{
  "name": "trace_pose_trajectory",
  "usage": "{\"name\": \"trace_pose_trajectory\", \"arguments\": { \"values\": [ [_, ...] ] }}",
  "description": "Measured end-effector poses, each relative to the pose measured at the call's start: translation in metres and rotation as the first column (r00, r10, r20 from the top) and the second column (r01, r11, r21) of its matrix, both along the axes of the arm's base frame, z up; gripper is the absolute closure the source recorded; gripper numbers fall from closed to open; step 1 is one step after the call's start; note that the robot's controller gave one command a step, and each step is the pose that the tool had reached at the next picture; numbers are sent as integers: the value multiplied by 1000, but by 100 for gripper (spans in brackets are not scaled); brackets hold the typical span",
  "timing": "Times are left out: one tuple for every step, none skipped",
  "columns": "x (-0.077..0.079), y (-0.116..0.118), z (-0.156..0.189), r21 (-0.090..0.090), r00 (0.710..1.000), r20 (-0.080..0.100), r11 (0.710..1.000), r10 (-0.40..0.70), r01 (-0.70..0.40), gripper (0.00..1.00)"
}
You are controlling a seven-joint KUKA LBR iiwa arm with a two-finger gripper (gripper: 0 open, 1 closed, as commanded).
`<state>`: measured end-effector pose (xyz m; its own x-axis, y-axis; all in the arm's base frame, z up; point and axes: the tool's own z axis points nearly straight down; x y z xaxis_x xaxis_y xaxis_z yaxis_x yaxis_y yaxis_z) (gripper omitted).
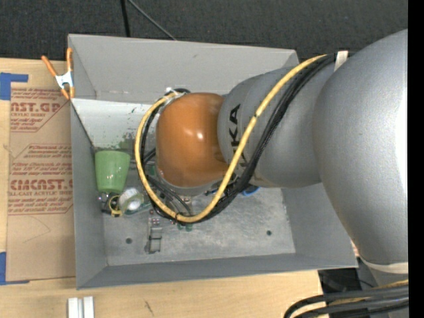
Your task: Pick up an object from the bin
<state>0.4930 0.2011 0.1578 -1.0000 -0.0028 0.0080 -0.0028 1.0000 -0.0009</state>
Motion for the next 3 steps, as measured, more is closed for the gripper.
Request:
{"name": "trace_pose_trajectory", "arguments": {
  "values": [
    [26, 34, 8, 2, 994, 11, 994, 110, -110, 0],
    [100, -5, -93, -3, 998, 6, 998, 66, -66, 0],
    [81, 18, -77, -6, 933, 7, 933, 360, -360, 0]
  ]
}}
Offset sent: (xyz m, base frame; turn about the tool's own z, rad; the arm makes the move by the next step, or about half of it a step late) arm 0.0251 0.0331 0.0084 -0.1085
